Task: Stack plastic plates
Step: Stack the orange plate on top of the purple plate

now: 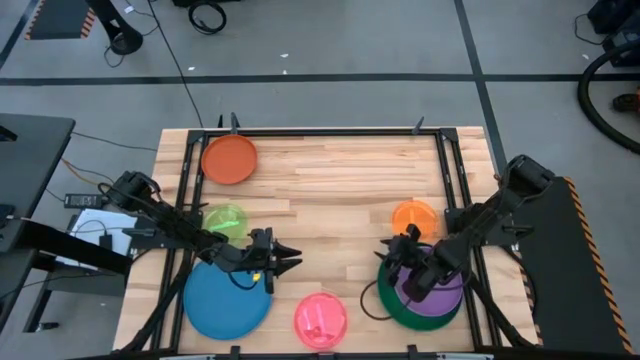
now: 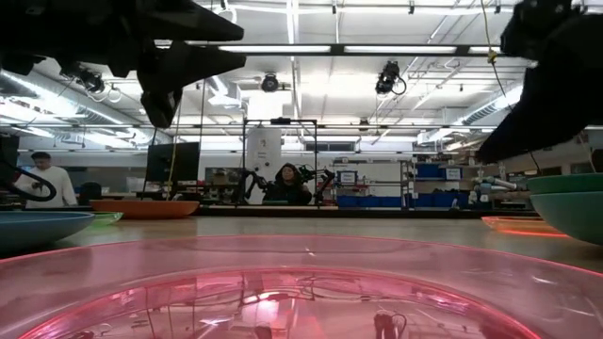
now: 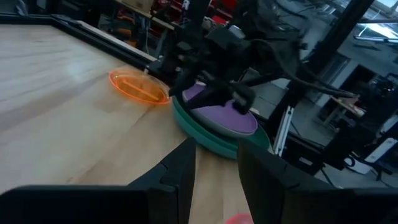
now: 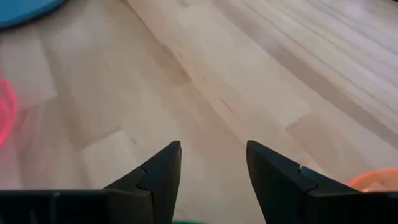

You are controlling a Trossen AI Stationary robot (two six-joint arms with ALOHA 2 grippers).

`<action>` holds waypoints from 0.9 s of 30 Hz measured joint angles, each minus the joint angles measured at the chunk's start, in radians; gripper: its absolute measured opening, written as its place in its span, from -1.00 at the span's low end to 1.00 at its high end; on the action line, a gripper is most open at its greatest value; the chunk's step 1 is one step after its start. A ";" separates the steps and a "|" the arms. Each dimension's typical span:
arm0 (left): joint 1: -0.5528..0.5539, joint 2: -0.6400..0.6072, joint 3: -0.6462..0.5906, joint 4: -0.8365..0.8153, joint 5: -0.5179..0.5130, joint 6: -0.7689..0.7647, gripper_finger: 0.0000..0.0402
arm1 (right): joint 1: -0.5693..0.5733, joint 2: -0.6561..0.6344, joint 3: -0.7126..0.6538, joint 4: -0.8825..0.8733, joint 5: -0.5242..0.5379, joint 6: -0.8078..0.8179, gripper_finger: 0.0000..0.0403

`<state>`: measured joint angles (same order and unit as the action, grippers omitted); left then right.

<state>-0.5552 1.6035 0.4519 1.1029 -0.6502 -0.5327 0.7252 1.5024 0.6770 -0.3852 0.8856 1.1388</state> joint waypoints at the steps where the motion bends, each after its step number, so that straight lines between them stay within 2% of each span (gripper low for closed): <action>1: 0.000 0.000 0.000 0.003 0.000 0.000 -0.39 | -0.001 0.000 -0.026 0.033 0.004 -0.009 -0.06; 6: 0.003 0.000 0.000 0.000 0.000 0.002 -0.39 | -0.005 0.000 -0.089 0.078 -0.042 -0.016 -0.06; 14: 0.047 0.000 0.000 0.004 0.000 -0.001 -0.39 | -0.007 -0.005 -0.081 0.070 -0.100 -0.068 -0.06; 17: 0.085 -0.001 0.000 0.006 -0.001 0.070 -0.39 | -0.008 -0.038 -0.047 0.045 -0.087 -0.126 -0.06; 21: 0.172 -0.062 0.001 0.009 -0.007 0.210 -0.39 | -0.009 -0.110 0.023 -0.004 -0.084 -0.203 -0.06; 24: 0.260 -0.147 0.001 -0.125 -0.007 0.225 -0.39 | -0.002 -0.165 0.067 -0.010 -0.108 -0.254 -0.06; 27: 0.378 -0.257 0.001 -0.422 -0.007 0.105 -0.39 | 0.020 -0.203 0.079 -0.006 -0.140 -0.278 -0.06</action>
<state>-0.1770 1.3470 0.4526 0.6814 -0.6577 -0.4278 0.7449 1.2994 0.7559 -0.3917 0.7453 0.8604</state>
